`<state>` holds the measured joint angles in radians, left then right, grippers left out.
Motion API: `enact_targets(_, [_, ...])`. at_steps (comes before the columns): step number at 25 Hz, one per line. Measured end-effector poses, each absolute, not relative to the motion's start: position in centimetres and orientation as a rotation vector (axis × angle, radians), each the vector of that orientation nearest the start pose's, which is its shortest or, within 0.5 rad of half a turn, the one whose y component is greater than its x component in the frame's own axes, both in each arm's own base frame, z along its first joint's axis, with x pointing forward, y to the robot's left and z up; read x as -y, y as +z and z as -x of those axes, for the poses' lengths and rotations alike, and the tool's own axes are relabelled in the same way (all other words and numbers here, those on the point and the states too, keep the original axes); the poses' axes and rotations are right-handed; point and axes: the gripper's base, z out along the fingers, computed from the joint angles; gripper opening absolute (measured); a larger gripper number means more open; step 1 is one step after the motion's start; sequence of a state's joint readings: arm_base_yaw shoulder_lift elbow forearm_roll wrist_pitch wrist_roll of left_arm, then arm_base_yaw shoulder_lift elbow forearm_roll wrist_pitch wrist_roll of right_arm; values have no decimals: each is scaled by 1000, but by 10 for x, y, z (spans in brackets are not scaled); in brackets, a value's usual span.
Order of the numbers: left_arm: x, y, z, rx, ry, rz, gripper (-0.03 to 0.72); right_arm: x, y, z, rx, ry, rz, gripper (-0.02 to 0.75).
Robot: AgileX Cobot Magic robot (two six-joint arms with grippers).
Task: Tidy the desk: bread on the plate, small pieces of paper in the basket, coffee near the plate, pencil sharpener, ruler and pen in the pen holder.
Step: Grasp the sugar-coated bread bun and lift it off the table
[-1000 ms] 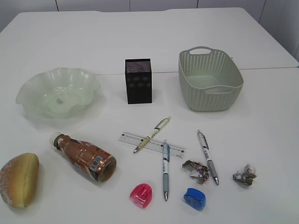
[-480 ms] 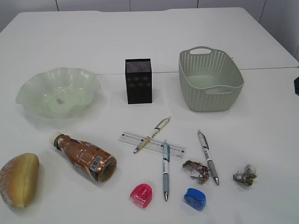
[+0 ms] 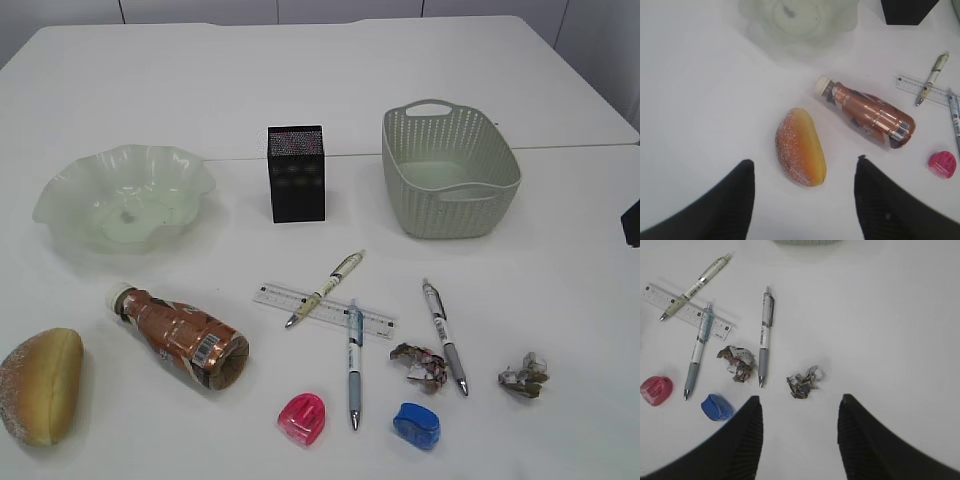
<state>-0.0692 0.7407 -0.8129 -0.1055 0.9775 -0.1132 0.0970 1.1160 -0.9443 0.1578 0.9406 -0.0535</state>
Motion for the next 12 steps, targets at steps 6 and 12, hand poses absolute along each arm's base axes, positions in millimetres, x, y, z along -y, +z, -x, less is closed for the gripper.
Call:
enact_targets(6, [17,335,-127,-2411,-217,84,459,-34,316,-205,-2622,260,112,362])
enact_targets(12, [19,335,-127,-2415,-224,59,459,-40,315,-200,-2664,278,157,363])
